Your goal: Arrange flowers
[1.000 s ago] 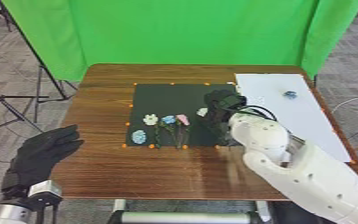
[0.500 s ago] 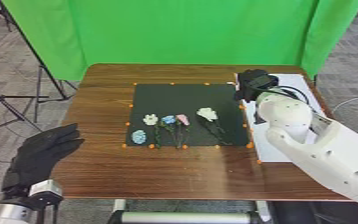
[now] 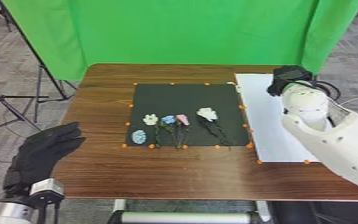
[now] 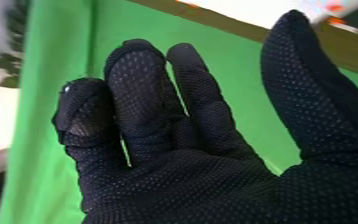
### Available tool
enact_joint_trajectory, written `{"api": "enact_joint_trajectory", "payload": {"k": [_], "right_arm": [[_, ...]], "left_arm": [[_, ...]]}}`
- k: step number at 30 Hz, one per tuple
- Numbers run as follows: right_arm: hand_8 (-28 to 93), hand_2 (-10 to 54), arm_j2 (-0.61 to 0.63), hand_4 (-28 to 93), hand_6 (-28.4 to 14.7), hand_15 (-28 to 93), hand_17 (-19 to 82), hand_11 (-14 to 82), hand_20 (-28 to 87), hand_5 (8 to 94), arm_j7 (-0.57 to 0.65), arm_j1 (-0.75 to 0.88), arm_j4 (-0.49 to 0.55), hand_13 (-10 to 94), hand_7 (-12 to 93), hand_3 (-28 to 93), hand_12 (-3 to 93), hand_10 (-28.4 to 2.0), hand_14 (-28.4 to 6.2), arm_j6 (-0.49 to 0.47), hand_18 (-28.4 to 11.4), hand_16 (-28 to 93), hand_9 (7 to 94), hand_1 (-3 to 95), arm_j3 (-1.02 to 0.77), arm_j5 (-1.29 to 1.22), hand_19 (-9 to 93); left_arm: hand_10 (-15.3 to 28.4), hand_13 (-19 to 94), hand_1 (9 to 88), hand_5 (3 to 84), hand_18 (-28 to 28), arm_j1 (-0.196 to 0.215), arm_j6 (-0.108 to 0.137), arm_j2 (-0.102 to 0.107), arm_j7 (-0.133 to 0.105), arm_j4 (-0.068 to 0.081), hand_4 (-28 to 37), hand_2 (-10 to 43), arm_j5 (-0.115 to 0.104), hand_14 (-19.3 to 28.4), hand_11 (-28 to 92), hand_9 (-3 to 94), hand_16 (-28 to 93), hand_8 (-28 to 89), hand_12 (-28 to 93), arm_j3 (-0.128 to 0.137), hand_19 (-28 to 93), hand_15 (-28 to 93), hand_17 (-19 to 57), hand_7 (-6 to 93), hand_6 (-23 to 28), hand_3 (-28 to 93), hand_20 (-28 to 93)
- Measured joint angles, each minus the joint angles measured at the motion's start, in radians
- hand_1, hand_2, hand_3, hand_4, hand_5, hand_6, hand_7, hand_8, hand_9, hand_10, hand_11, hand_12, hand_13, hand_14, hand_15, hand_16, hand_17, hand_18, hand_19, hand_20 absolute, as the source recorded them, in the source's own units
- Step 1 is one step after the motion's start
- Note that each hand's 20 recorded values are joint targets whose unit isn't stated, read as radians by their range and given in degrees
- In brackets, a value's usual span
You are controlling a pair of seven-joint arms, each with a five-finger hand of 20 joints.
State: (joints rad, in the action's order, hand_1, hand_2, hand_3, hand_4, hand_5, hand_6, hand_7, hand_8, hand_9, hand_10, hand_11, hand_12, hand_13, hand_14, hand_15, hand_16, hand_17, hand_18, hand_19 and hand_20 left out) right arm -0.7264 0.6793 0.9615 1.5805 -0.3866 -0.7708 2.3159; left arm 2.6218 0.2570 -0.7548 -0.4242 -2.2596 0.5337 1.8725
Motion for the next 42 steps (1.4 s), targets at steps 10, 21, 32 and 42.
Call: {"api": "enact_joint_trajectory", "payload": {"k": [10, 21, 32, 42], "right_arm": [[-9, -4.0, -0.019, -25, -9.0, 80, 46, 13.5, 28, 45.8, 0.001, 0.008, -0.113, 64, 13, 86, 16.4, -19.3, -11.1, -0.021, -18.4, 17, 48.2, 29.6, -0.053, 0.031, 93], [-9, -4.3, -0.096, -25, -7.3, 81, 48, 11.0, 31, 40.9, -0.003, 0.011, -0.202, 67, 11, 86, 15.4, -16.9, -10.3, -0.036, -19.2, 17, 47.7, 29.9, -0.084, 0.041, 93], [-9, -4.5, -0.130, -26, -7.2, 81, 48, 9.8, 32, 39.7, 0.002, 0.011, -0.227, 68, 10, 85, 15.2, -16.1, -10.1, -0.045, -19.6, 17, 46.7, 30.3, -0.085, 0.026, 93], [-10, -4.6, -0.128, -26, -7.1, 81, 48, 11.1, 33, 44.7, 0.014, 0.025, -0.234, 68, 13, 85, 15.2, -14.1, -9.8, -0.069, -19.6, 17, 49.2, 31.6, -0.114, -0.003, 93]], "left_arm": [[22.4, 28, 28.0, 48.4, 24.2, -0.021, -0.005, -0.004, 0.006, 0.001, -14.6, 4.6, 0.001, 28.4, 32, 39.7, -14, -9, 10, -0.003, 60, 63, -9.1, 17.4, 13.9, 82, 11], [22.4, 28, 28.1, 48.4, 24.3, -0.045, -0.013, -0.008, 0.008, 0.005, -14.6, 4.6, 0.001, 28.4, 32, 39.7, -14, -9, 10, -0.006, 60, 63, -9.1, 17.4, 14.0, 82, 12], [22.4, 28, 28.0, 48.4, 24.3, -0.064, -0.022, -0.007, 0.009, 0.013, -14.6, 4.7, 0.001, 28.4, 32, 39.7, -14, -10, 10, -0.015, 60, 63, -9.1, 17.5, 13.9, 82, 12], [22.3, 28, 28.0, 48.4, 24.3, -0.066, -0.025, -0.007, 0.008, 0.015, -14.7, 4.8, 0.002, 28.4, 32, 39.7, -14, -10, 10, -0.015, 60, 63, -9.1, 17.6, 13.9, 82, 12]]}}
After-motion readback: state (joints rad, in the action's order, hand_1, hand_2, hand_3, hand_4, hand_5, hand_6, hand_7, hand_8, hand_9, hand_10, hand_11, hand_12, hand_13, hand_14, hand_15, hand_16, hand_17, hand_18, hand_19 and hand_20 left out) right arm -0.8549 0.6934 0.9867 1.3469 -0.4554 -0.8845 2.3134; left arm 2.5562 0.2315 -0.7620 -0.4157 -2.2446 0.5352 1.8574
